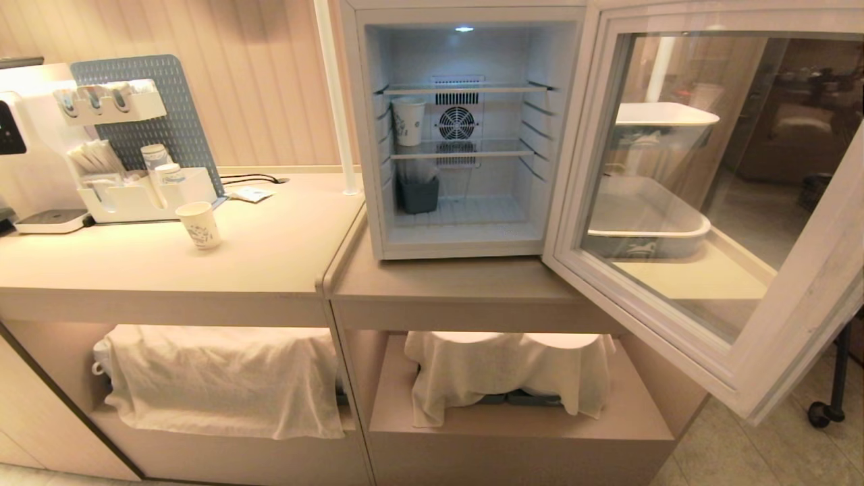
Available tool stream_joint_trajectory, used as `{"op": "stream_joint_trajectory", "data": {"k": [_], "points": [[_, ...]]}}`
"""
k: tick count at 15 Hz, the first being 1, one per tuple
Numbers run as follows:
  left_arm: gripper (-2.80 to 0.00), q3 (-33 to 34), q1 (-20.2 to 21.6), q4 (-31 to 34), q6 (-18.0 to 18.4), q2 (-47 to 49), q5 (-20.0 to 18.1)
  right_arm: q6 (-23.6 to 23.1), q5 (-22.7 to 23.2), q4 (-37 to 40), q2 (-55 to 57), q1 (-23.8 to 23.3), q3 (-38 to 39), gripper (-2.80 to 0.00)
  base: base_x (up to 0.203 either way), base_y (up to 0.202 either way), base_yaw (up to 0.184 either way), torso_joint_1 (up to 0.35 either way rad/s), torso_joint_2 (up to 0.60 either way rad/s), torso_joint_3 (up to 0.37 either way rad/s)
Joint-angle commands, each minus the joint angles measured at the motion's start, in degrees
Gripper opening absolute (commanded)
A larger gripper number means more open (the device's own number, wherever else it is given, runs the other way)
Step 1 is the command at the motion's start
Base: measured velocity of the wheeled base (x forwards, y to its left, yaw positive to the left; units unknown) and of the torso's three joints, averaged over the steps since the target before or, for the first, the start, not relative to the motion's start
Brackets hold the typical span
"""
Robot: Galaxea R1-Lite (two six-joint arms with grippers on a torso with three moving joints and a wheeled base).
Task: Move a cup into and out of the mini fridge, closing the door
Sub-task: Put the paper cup in the freezer
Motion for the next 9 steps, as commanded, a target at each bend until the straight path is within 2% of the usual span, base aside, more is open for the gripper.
{"op": "stream_joint_trajectory", "data": {"k": [1,7,9], "points": [[-2.8,0.0,0.0,0.1,-0.3,0.1,0.4,0.0,0.0,0.0,0.1,0.0,0.0,-2.8,0.0,0.0,0.0,0.0,0.0,0.0],[-2.8,0.0,0.0,-0.3,-2.2,0.1,0.3,0.0,0.0,-0.1,0.1,0.0,0.0,-2.8,0.0,0.0,0.0,0.0,0.0,0.0],[-2.8,0.0,0.0,-0.3,-2.8,0.1,0.2,0.0,0.0,0.0,0.1,0.0,0.0,-2.8,0.001,0.124,-0.005,0.001,0.0,0.001]]}}
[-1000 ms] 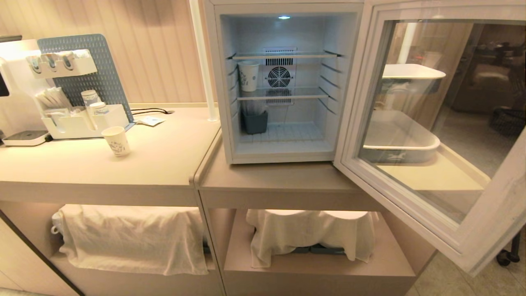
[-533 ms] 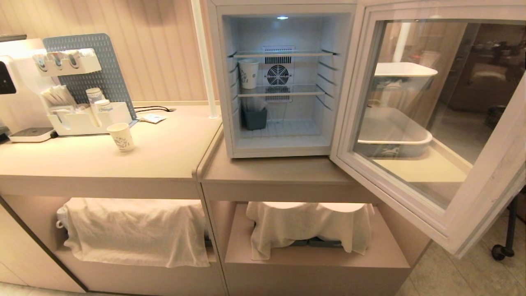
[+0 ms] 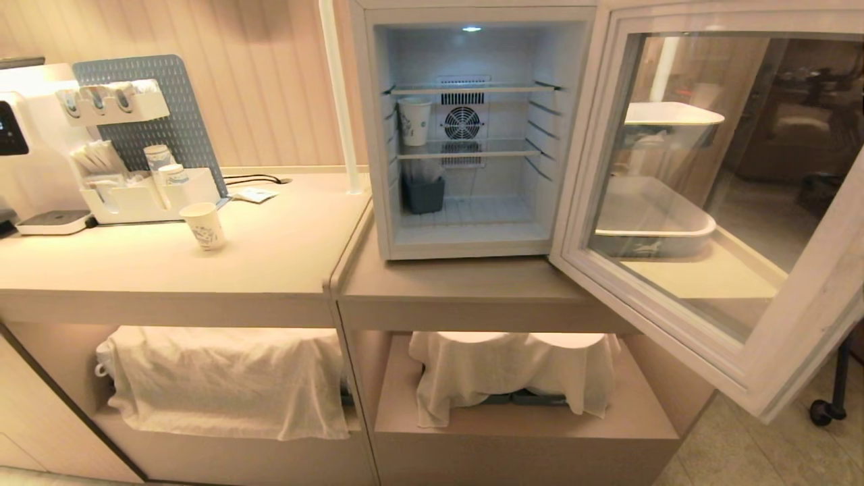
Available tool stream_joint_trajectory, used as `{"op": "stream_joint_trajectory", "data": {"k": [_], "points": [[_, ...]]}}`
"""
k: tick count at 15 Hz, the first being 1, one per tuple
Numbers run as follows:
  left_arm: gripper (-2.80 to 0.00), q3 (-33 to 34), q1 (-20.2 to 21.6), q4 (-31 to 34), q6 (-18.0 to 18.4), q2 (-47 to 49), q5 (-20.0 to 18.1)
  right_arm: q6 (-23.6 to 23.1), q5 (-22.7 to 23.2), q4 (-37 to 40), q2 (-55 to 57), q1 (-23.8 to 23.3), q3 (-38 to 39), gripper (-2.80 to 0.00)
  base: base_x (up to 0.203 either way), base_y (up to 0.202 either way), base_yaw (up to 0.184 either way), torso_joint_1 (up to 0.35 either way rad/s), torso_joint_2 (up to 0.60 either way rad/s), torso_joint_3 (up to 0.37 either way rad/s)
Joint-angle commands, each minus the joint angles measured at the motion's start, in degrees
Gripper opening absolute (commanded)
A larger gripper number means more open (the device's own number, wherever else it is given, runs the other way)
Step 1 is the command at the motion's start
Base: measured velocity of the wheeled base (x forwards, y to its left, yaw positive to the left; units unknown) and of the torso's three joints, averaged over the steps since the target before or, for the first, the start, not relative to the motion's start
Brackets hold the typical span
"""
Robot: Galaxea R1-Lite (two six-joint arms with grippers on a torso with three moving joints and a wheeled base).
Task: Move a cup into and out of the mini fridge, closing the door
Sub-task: Put the paper cup in the freezer
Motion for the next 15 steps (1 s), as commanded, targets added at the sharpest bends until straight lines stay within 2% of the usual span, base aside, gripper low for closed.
{"op": "stream_joint_trajectory", "data": {"k": [1,7,15], "points": [[-2.8,0.0,0.0,0.0,-0.4,0.1,0.0,0.0,0.0,-0.1,0.1,0.0,0.0,-2.8,0.0,0.19,0.0,0.003,0.01,0.002],[-2.8,0.0,0.0,-0.5,-3.4,0.1,1.2,-0.7,0.3,0.1,0.1,0.0,0.0,-2.8,0.0,0.195,-0.001,0.0,0.0,0.001],[-2.8,0.0,0.0,-0.5,-3.3,0.1,1.2,-0.4,0.1,-0.1,0.1,0.0,0.0,-2.8,0.0,0.193,0.0,0.003,0.0,0.0]]}}
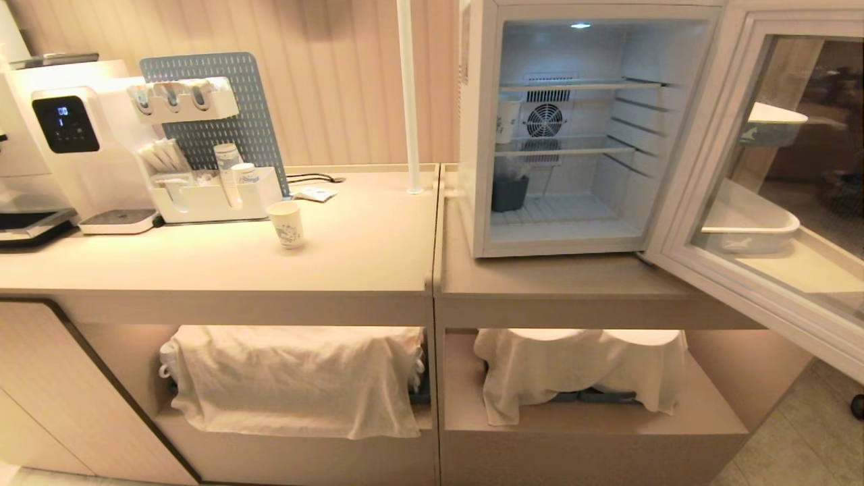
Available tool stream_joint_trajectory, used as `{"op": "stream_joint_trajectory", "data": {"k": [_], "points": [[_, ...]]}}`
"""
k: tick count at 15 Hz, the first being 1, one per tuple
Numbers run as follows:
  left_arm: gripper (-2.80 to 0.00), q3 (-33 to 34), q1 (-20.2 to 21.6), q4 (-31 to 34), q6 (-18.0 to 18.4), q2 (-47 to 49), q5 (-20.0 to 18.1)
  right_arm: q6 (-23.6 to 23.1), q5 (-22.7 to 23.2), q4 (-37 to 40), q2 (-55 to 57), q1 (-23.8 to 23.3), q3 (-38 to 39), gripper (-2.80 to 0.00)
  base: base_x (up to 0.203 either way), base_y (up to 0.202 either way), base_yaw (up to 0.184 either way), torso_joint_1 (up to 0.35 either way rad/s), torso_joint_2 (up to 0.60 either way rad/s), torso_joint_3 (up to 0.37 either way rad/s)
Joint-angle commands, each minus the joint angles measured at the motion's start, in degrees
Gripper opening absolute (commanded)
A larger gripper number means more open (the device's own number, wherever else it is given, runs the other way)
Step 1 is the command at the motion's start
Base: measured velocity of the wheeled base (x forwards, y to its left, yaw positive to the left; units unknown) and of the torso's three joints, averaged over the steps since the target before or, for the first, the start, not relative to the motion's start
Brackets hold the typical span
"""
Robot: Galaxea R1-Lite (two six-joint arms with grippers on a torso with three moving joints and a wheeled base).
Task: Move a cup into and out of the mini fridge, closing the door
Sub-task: Put the paper cup in the freezer
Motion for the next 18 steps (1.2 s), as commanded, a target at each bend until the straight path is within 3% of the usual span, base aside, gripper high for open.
{"op": "stream_joint_trajectory", "data": {"k": [1,18], "points": [[-2.8,0.0,0.0,-0.1,0.0,0.1,0.0,-0.1,0.1,0.1,0.1,0.0,0.0,-2.8,0.0,0.193,0.007,0.002,0.01,0.003],[-2.8,0.0,0.0,-0.1,0.0,0.1,0.0,-0.2,0.1,0.1,0.2,0.0,-0.1,-2.8,0.0,0.192,-0.001,0.002,0.0,0.002]]}}
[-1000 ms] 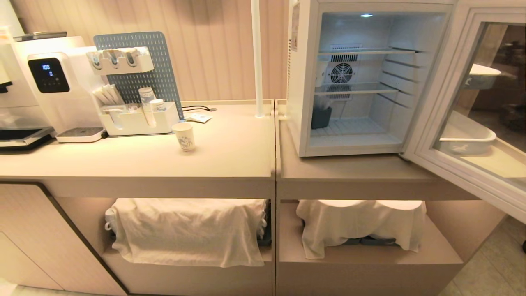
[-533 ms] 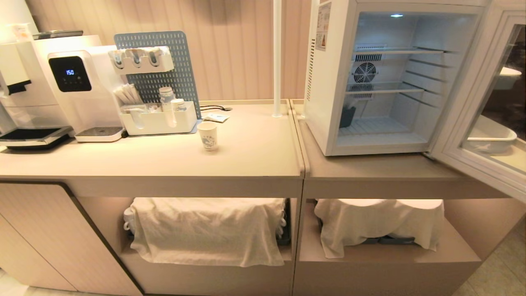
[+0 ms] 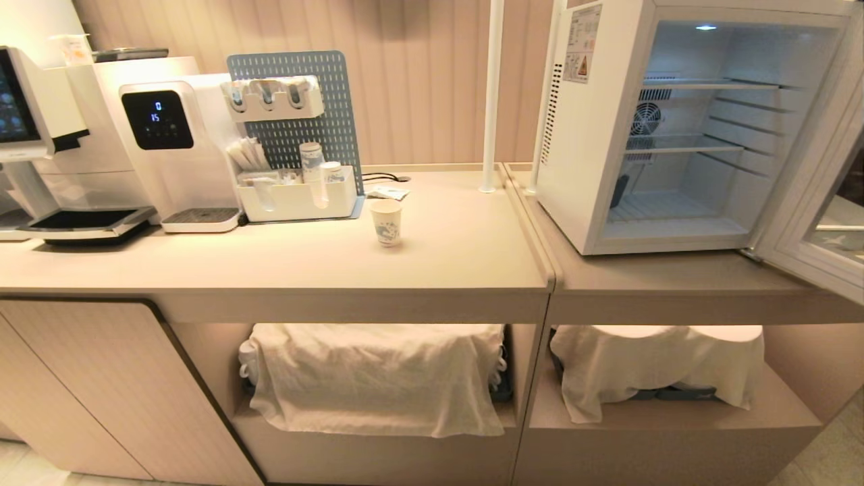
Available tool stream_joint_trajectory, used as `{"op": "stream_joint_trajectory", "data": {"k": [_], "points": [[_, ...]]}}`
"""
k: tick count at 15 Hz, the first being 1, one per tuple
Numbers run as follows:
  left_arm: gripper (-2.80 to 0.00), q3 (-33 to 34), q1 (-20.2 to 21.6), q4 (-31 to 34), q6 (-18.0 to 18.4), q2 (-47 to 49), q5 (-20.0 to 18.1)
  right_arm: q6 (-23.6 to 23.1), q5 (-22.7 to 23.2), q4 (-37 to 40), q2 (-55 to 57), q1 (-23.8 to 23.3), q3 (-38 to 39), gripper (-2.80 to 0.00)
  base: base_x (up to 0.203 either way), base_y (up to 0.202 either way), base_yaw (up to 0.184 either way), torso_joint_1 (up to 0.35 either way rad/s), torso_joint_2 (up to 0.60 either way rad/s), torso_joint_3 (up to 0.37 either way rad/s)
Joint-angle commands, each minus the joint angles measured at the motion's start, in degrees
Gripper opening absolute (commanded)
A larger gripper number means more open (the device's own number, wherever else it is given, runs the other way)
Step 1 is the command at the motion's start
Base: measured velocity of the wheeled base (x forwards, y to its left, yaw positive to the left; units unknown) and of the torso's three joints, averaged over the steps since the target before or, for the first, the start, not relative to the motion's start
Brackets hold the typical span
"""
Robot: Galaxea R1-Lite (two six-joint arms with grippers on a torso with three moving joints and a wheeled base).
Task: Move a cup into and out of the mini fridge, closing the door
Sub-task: Put the paper cup in the freezer
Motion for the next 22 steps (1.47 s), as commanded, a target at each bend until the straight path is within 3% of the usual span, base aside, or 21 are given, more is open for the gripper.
{"op": "stream_joint_trajectory", "data": {"k": [1,22], "points": [[-2.8,0.0,0.0,0.0,0.0,0.1,0.0,0.0,0.0,0.0,0.0,0.0,0.0,-2.8,0.0,0.187,-0.003,-0.002,0.0,-0.002],[-2.8,0.0,0.0,0.0,0.0,0.1,0.0,0.0,0.0,0.0,0.0,0.0,0.0,-2.8,0.0,0.191,0.0,0.002,0.0,0.002]]}}
